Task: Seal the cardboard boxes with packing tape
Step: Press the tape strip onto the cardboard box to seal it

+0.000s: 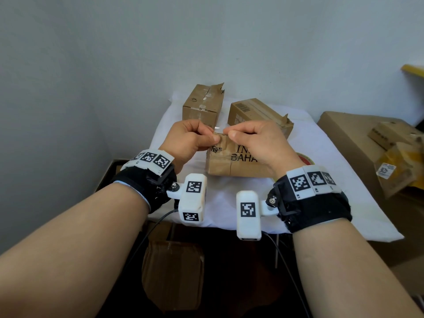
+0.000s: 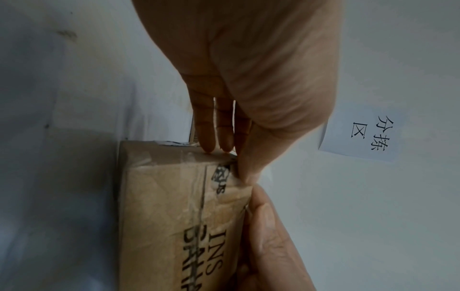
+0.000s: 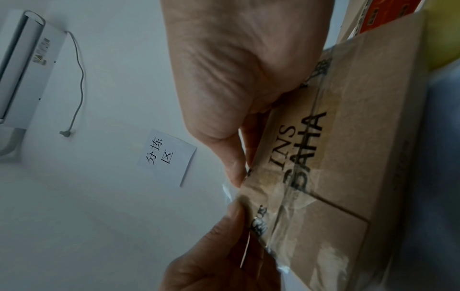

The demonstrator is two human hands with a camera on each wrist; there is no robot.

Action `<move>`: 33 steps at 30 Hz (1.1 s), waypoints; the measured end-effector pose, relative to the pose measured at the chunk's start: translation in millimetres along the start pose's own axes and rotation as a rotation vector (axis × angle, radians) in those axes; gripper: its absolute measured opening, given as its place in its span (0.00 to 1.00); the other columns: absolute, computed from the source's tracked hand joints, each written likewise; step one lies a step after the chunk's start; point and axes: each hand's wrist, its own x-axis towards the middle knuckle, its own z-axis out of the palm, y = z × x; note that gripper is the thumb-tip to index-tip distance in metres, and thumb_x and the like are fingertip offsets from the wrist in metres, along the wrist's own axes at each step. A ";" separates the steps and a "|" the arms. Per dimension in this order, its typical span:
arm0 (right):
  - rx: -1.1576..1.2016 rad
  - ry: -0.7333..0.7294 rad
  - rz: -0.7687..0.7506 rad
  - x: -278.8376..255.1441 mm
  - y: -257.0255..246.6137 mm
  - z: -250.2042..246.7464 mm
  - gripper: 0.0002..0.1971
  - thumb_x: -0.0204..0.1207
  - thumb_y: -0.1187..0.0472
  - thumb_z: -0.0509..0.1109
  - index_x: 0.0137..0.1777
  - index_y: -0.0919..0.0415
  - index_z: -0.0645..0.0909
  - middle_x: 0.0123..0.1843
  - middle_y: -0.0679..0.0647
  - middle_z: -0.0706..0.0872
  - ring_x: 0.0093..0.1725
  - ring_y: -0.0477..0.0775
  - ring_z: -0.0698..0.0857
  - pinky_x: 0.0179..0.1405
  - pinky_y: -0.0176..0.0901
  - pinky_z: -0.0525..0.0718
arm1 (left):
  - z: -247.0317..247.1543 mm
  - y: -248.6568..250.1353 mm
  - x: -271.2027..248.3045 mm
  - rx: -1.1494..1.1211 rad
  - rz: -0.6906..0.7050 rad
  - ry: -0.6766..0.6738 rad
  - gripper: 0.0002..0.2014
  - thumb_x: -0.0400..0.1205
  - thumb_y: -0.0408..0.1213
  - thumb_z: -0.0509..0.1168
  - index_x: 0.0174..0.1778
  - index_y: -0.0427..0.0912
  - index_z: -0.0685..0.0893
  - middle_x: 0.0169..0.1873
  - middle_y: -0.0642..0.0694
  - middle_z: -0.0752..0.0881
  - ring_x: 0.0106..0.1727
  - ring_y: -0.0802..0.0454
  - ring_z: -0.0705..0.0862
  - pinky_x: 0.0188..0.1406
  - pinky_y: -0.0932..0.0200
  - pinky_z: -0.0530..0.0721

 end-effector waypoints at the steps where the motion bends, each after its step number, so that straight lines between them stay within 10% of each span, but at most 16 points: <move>1: 0.001 0.001 0.000 -0.1 0.0 0.1 0.06 0.80 0.54 0.77 0.49 0.40 0.93 0.50 0.35 0.93 0.56 0.32 0.86 0.65 0.38 0.80 | 0.3 0.0 0.3 -0.001 -0.004 0.003 0.10 0.74 0.20 0.75 0.32 0.35 0.83 0.38 0.46 0.87 0.37 0.54 0.89 0.41 0.62 0.87; 33: 0.040 0.069 0.008 2.9 -4.9 7.0 0.05 0.80 0.53 0.76 0.47 0.46 0.94 0.47 0.38 0.93 0.54 0.36 0.88 0.61 0.40 0.83 | -1.0 -5.2 3.3 0.027 -0.030 -0.075 0.06 0.79 0.25 0.71 0.45 0.40 0.87 0.46 0.39 0.86 0.44 0.49 0.85 0.50 0.51 0.84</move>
